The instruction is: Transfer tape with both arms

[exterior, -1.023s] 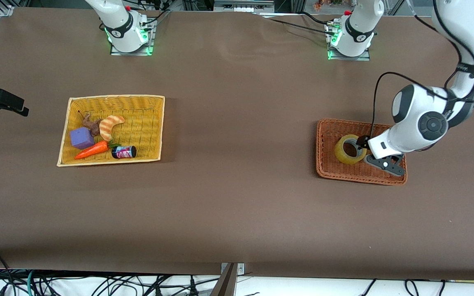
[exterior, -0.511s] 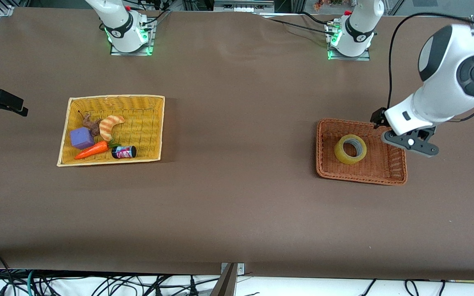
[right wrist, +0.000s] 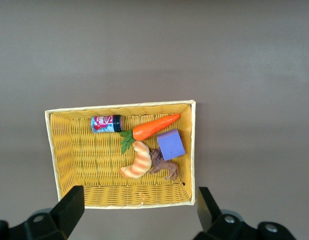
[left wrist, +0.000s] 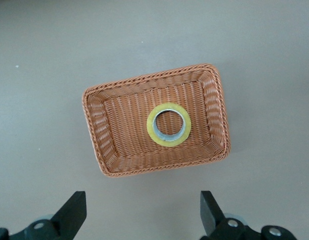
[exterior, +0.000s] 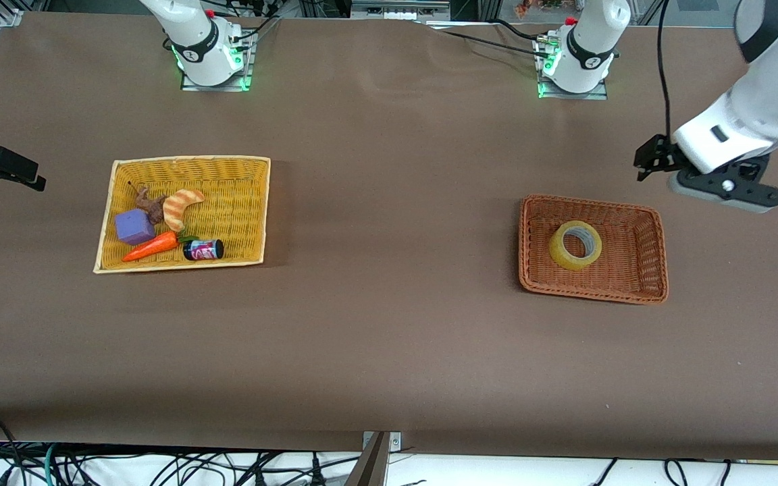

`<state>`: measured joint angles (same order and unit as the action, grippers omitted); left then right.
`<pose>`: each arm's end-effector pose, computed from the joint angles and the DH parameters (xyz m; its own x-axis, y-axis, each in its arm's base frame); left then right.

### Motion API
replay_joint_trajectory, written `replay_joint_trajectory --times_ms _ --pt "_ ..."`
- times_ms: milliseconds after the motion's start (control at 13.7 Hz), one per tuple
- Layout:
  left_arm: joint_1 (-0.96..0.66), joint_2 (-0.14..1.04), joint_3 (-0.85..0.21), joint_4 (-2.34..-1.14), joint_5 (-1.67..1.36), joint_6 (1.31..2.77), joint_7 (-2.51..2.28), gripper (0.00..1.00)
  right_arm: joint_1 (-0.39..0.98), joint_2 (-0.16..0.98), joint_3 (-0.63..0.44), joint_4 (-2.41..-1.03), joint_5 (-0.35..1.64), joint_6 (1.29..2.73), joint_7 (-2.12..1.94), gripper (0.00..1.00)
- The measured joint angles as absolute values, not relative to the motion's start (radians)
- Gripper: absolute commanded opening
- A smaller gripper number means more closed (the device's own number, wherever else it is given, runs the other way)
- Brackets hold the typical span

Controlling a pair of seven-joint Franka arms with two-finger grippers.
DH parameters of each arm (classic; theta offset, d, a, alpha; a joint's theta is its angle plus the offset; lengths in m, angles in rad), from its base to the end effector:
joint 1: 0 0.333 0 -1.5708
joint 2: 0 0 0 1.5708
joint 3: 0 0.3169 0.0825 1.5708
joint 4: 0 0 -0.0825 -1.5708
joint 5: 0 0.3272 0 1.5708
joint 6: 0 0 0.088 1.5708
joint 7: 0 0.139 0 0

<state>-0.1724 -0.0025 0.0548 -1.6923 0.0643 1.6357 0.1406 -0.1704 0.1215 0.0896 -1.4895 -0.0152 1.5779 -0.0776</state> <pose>0.4944 -0.0498 0.5499 0.9639 -0.2589 -0.0626 -0.2623 -0.9634 -0.0554 0.5316 -0.0480 0.5652 0.9995 -0.0034 -0.0328 -0.0033 -1.0000 0.0018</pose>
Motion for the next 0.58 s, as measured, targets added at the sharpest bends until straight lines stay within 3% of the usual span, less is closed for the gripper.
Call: replay_joint_trajectory --times_ms 584 --pt "-0.175 -0.023 0.066 -1.718 0.033 1.636 0.034 1.0 -0.17 0.121 0.088 -1.489 -0.015 1.578 -0.078 1.0"
